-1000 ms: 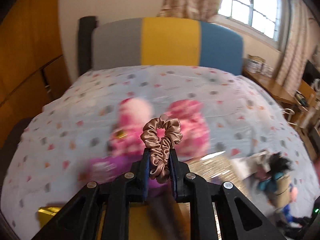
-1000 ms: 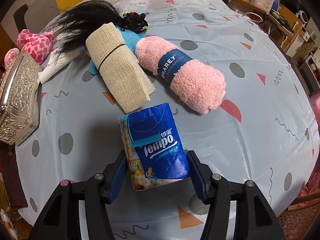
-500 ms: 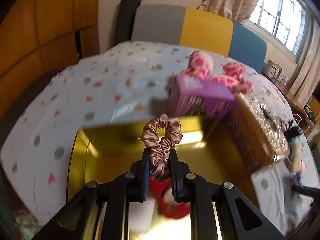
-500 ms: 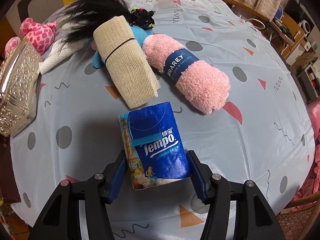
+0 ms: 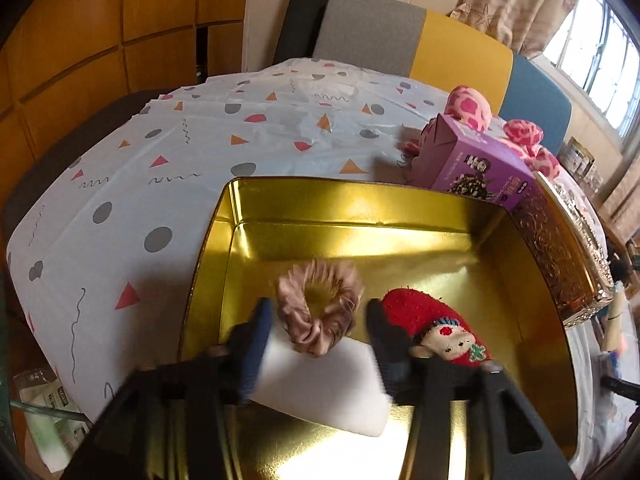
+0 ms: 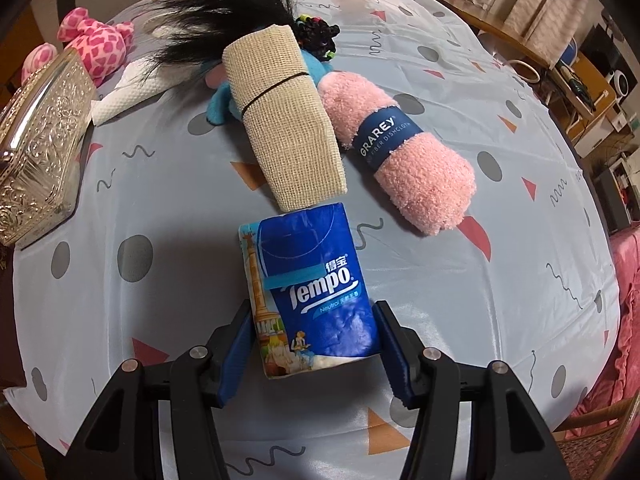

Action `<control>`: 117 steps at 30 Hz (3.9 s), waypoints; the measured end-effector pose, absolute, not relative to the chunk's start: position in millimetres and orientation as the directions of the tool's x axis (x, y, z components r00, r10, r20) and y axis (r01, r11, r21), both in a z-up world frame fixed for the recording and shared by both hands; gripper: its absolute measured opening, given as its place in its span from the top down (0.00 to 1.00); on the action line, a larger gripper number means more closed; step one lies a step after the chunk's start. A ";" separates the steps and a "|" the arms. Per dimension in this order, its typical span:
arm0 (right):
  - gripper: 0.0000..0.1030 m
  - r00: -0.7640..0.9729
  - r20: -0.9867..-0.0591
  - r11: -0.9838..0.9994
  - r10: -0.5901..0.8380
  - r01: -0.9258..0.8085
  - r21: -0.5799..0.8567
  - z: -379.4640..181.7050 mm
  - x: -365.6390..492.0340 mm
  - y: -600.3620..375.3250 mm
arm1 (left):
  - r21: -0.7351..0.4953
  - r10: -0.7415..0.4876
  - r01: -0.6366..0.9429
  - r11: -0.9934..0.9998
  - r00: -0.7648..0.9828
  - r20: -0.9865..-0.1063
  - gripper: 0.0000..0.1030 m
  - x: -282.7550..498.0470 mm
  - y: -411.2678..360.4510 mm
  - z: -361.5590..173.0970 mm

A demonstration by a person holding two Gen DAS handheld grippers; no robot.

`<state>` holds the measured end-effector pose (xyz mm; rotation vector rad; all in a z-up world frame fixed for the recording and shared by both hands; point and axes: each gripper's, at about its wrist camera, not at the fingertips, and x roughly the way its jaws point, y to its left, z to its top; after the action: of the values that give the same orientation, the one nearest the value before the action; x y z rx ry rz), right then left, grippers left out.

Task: Organize soft objects
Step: 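Drop the scrunchie into the gold tray with the left tool while the right tool grasps the Tempo pack, then carry the blue Tempo tissue pack into the gold tray and release it with the right tool, then move the left tool toward the black-haired doll on the cloth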

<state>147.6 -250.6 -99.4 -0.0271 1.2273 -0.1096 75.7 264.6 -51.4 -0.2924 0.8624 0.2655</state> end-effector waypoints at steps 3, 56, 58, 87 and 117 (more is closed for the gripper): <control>0.44 0.335 -0.937 0.994 -0.105 0.061 -0.089 -100.7 147.9 -251.4 | -0.138 0.126 -0.353 0.925 0.630 -0.766 0.45 71.8 263.4 -46.3; 0.45 0.592 -0.760 0.954 0.268 -0.274 0.122 69.5 295.9 11.4 | -0.037 0.331 -0.488 0.872 0.643 -0.691 0.25 -35.8 259.1 -17.2; 0.45 0.585 -0.755 0.941 0.297 -0.314 0.128 71.7 293.2 29.3 | -0.042 0.330 -0.494 0.868 0.639 -0.695 0.25 -37.7 261.5 -18.7; 0.43 0.223 -0.882 0.768 0.416 -0.605 0.209 -62.2 190.5 181.9 | -0.078 0.329 -0.536 0.840 0.619 -0.713 0.25 -50.1 275.1 -26.2; 0.40 0.512 -0.729 0.783 0.454 -0.619 0.053 13.4 120.6 69.5 | 0.002 0.335 -0.461 0.887 0.641 -0.690 0.17 -37.5 234.1 -8.7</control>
<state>120.6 69.5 13.4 -0.2254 0.8047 0.6520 -37.5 234.1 -8.7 -0.1803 0.7473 0.4570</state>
